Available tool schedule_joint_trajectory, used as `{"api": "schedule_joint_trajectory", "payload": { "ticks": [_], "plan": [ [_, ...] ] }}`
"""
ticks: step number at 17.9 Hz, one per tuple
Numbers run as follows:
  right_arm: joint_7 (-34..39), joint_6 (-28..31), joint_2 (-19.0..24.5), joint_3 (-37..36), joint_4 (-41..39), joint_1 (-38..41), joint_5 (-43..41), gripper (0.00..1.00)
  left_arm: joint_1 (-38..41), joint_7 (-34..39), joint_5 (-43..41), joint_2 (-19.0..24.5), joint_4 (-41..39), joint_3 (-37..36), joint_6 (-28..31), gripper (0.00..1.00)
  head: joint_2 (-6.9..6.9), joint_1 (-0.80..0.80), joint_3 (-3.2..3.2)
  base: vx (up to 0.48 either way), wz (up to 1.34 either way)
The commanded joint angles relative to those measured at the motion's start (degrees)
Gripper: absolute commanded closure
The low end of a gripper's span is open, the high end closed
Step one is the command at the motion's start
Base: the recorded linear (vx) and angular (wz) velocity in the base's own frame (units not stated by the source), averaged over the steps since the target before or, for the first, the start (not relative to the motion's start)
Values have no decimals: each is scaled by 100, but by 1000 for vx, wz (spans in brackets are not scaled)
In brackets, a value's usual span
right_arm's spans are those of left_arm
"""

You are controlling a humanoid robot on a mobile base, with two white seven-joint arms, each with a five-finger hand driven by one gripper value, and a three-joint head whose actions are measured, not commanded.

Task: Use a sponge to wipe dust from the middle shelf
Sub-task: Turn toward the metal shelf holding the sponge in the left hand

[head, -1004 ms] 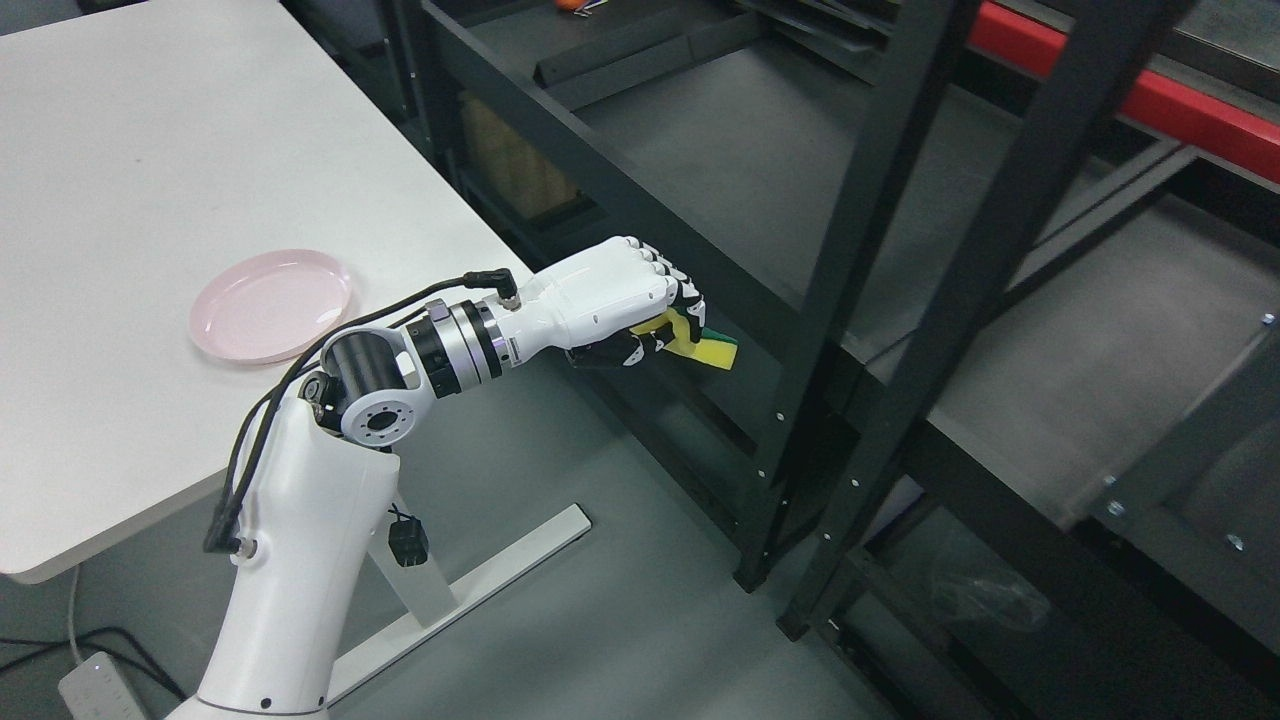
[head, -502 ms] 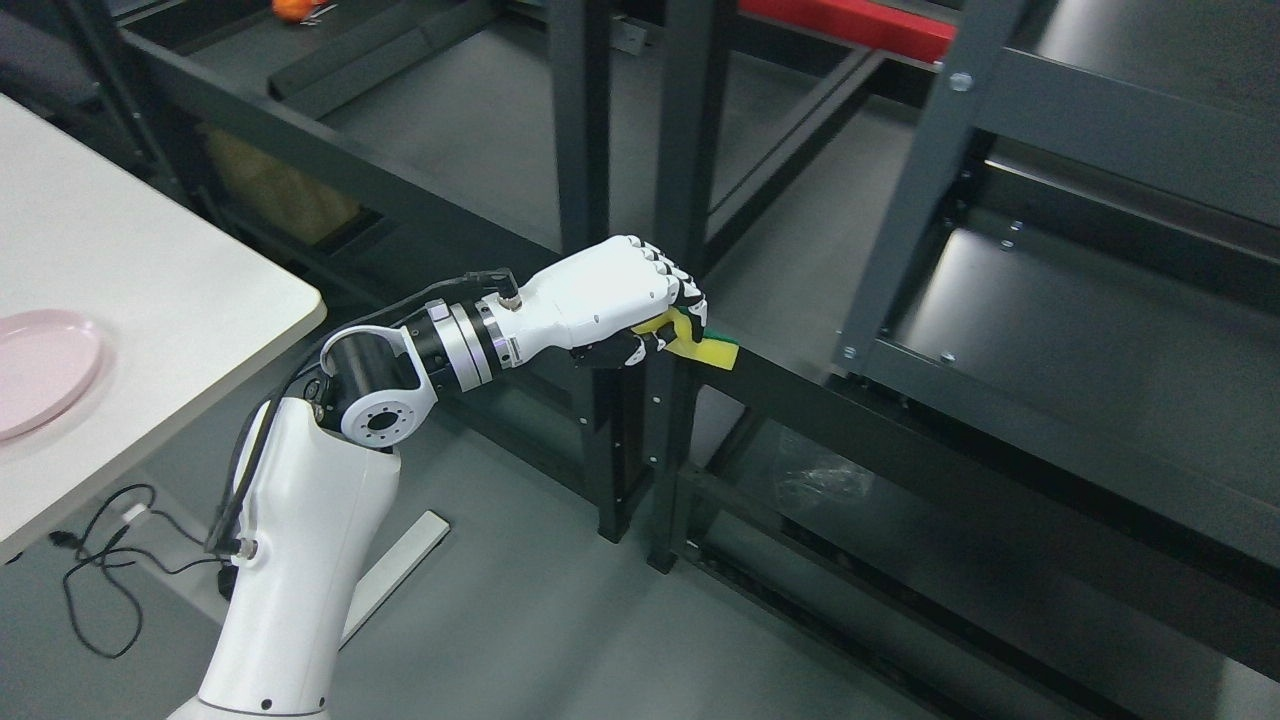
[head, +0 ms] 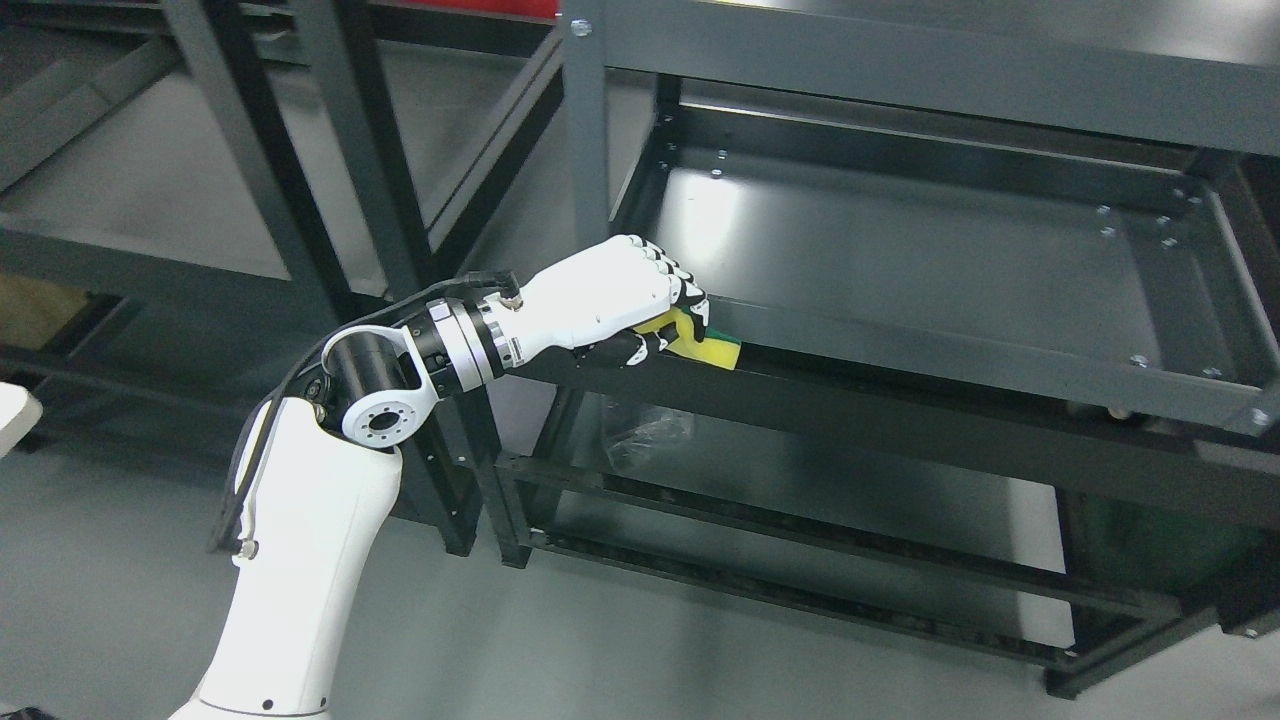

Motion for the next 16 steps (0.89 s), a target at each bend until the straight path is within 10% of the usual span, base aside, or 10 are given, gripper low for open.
{"api": "schedule_joint_trajectory", "payload": {
  "ticks": [1, 16],
  "plan": [
    [3, 4, -100, 0, -100, -3, 0, 0, 0, -8, 1, 15, -11, 1, 1, 100, 0, 0, 0, -66, -648],
    [3, 4, -100, 0, -100, -3, 0, 0, -148, -43, 229, -192, -2, -1298, 1, 99, -3, 0, 0, 9, -204]
  ]
}}
